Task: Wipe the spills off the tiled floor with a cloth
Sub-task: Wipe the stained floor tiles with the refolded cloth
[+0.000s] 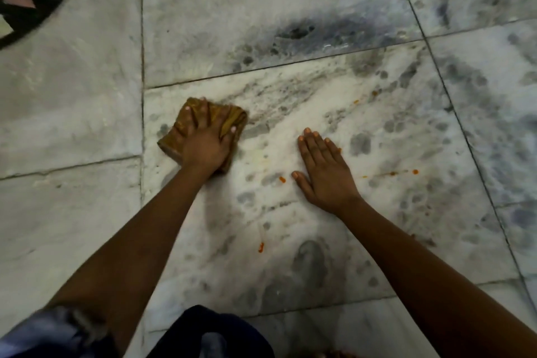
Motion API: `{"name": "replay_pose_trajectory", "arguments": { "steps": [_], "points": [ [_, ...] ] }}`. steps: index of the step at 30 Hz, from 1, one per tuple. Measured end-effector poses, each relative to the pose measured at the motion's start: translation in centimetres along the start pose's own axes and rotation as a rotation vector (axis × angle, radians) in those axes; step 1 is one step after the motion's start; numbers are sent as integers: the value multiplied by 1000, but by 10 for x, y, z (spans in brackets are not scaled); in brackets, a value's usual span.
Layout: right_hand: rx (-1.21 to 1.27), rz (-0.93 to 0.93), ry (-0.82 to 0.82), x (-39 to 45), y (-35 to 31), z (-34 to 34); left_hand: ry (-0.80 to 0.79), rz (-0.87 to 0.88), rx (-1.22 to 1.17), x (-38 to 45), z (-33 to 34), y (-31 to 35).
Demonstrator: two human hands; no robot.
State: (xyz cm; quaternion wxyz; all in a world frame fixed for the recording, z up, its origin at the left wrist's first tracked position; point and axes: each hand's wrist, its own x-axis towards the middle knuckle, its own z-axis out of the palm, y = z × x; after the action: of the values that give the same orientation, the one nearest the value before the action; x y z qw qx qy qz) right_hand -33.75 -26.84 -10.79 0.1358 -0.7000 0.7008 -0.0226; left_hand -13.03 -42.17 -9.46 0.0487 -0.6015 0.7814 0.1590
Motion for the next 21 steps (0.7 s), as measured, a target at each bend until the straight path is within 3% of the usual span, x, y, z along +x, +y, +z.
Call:
{"name": "replay_pose_trajectory", "arguments": {
  "steps": [2, 5, 10, 13, 17, 21],
  "points": [
    [-1, 2, 11, -1, -2, -1, -3, 11, -26, 13, 1, 25],
    [-5, 9, 24, -1, -3, -3, 27, 167, 49, -7, 20, 51],
    [9, 5, 38, 0, -1, 0, 53, 410, 116, -64, 32, 18],
    [2, 5, 39, 0, 0, 3, 75, 252, 84, -57, 22, -12],
    [-9, -2, 32, 1, 0, 4, 72, 12, -19, 2, 10, 14],
    [-13, -2, 36, 1, 0, 2, 28, 145, 98, 0, 22, 55]
  ]
}}
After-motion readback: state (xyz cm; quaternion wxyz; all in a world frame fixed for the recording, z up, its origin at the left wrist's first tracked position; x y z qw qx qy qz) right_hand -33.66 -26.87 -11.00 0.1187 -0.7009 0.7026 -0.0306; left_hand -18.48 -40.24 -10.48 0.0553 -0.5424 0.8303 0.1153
